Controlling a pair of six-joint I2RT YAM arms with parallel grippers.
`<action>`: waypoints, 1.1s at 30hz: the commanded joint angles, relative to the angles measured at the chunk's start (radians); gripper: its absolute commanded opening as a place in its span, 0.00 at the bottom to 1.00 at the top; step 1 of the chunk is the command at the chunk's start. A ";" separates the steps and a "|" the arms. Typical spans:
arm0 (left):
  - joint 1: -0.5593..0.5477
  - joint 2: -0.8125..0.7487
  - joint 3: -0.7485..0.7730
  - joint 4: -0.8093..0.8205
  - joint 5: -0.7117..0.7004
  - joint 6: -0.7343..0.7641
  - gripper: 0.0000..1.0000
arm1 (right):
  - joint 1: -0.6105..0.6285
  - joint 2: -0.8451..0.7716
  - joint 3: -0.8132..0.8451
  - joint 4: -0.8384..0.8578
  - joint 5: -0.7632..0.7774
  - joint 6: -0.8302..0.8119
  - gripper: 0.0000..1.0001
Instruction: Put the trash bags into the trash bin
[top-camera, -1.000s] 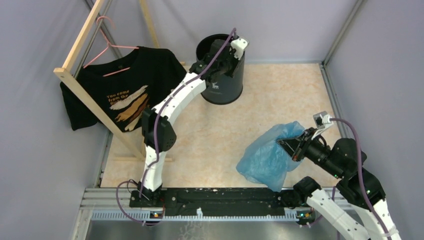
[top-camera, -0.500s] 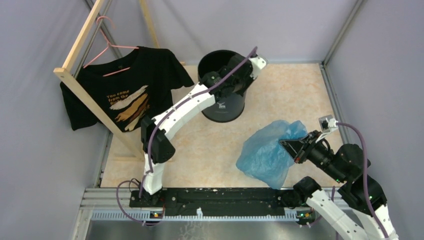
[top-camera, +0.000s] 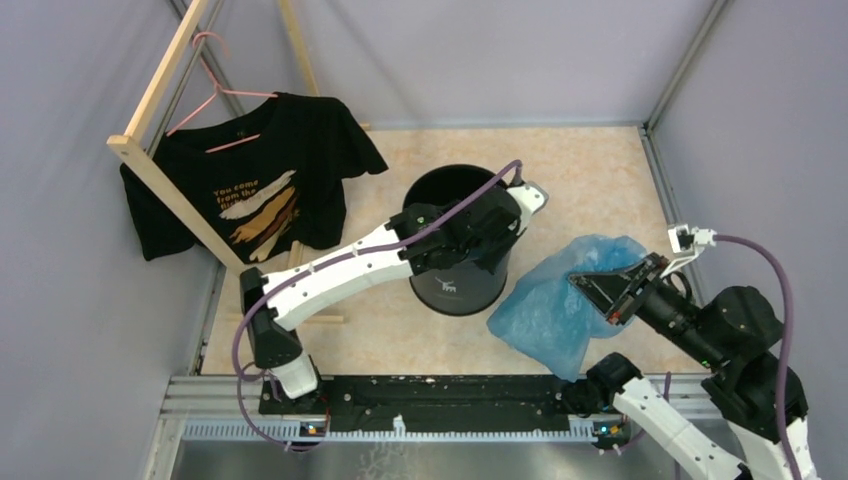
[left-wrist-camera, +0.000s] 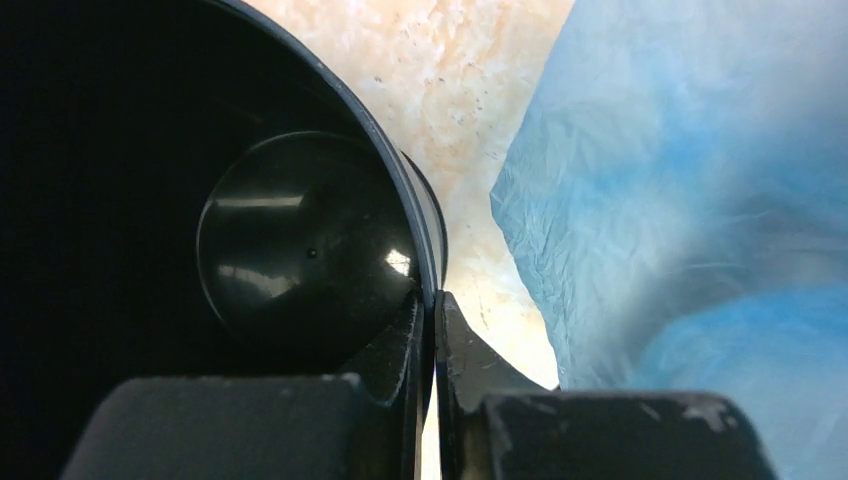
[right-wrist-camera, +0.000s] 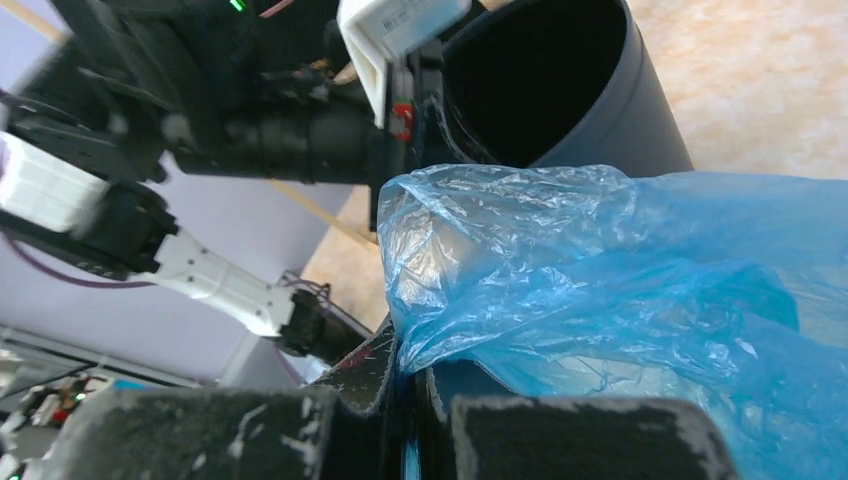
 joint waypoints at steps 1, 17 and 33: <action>-0.011 -0.135 -0.119 0.038 0.037 -0.132 0.01 | 0.008 0.076 0.135 -0.031 -0.090 0.041 0.00; -0.020 -0.315 -0.294 0.293 0.281 -0.267 0.61 | 0.007 0.164 0.327 0.053 -0.191 0.010 0.00; -0.018 -0.809 -0.446 0.415 -0.174 0.024 0.98 | 0.007 0.513 0.464 0.707 -0.514 0.224 0.00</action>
